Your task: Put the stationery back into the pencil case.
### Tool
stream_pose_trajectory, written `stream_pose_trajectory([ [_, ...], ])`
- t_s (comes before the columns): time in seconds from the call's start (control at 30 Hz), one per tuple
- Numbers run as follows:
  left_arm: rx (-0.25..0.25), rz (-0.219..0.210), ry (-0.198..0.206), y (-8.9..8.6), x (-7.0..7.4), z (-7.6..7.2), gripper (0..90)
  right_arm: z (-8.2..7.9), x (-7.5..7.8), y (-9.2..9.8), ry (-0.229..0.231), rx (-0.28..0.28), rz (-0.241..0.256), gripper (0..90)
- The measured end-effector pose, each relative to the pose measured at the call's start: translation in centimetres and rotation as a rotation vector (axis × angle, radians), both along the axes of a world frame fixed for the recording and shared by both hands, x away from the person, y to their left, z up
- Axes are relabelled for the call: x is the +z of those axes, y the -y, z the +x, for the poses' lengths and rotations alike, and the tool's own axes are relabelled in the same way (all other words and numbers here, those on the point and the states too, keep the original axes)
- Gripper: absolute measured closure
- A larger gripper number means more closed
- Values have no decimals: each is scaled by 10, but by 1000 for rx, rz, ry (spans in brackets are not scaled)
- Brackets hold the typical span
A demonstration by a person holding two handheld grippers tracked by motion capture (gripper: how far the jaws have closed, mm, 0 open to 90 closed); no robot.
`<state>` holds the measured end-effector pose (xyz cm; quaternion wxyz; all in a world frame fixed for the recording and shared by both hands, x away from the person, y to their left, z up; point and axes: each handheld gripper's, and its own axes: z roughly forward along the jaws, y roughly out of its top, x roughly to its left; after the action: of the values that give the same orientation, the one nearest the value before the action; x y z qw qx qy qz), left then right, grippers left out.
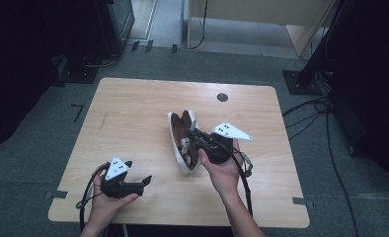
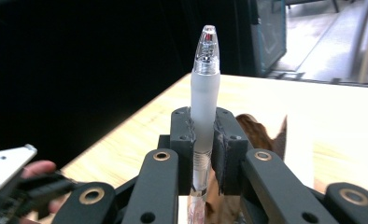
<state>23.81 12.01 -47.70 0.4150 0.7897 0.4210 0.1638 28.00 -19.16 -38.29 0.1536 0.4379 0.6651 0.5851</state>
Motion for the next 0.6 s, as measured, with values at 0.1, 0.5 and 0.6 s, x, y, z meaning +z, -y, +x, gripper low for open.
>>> stream_pose_trajectory([
  [0.1, 53, 24, -19, -10, -5, 2, 38, 7, -5, -2, -10, -19, -51, 800],
  [0.5, 221, 105, -84, -56, -25, 15, 0, 27, -25, -12, -146, -21, -148, 800],
  [0.6, 241, 114, -100, -62, -28, 18, 0, 30, -28, -16, -173, -10, -166, 800],
])
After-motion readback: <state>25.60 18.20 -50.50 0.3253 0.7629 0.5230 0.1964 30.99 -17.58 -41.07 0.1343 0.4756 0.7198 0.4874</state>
